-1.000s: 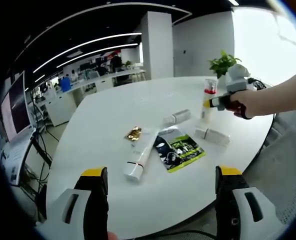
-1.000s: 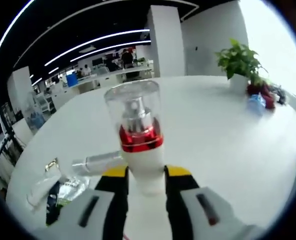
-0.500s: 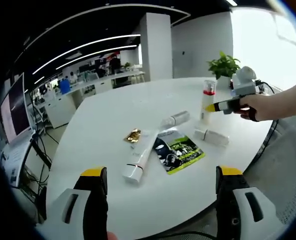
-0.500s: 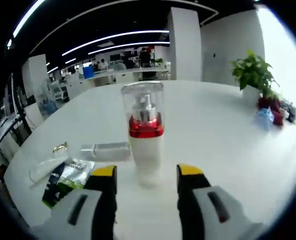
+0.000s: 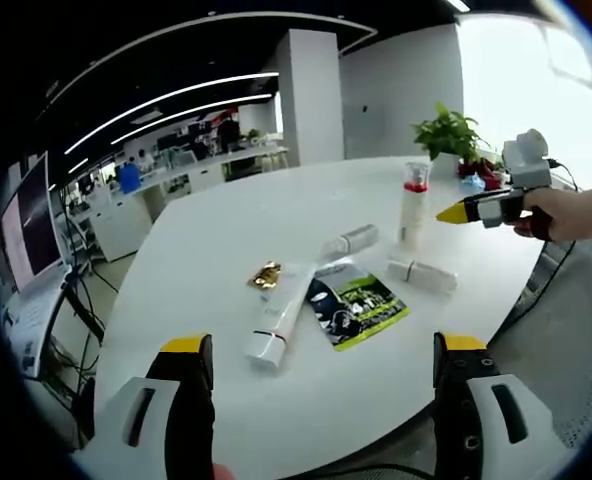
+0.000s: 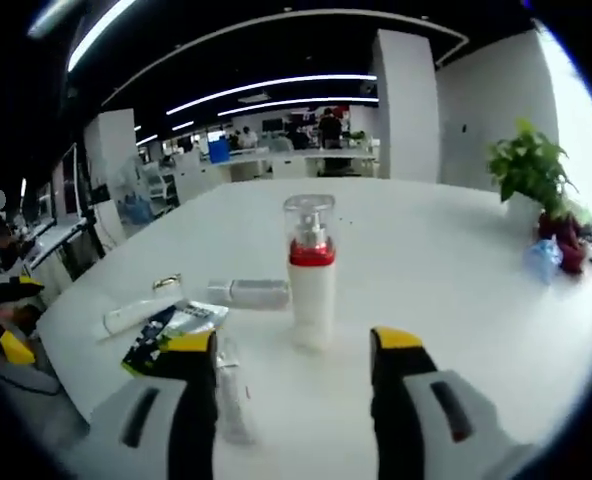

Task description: Arrange the skincare products in the storage area until every visible bottle or jar stands upright without overlapping.

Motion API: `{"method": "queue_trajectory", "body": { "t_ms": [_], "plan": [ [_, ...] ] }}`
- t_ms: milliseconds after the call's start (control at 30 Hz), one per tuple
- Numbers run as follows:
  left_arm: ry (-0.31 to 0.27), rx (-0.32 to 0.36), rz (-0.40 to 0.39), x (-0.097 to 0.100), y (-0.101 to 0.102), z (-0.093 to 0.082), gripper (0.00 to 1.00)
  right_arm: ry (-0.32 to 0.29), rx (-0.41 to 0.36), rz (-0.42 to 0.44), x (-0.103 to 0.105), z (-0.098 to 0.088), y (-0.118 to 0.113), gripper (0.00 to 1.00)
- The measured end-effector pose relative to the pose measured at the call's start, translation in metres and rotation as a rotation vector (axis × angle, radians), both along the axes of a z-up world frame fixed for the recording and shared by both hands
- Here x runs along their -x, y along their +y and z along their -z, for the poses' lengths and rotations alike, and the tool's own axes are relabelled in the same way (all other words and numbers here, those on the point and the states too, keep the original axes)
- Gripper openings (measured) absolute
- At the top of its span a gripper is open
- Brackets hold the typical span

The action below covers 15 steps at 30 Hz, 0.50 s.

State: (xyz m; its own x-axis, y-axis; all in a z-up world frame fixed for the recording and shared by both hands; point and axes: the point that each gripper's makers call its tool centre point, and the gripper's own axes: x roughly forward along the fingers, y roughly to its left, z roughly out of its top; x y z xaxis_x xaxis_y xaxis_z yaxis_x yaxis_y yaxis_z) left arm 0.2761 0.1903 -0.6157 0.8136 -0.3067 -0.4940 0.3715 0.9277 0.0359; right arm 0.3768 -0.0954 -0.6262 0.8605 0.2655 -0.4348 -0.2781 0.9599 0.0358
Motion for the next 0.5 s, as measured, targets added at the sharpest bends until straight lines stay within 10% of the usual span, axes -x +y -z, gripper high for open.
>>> {"method": "queue_trajectory", "body": {
  "t_ms": [500],
  "plan": [
    [-0.010,0.002,-0.010,0.001,0.002,-0.001,0.89,-0.035,-0.027,-0.116,0.049,-0.023,-0.001,0.82]
  ]
}}
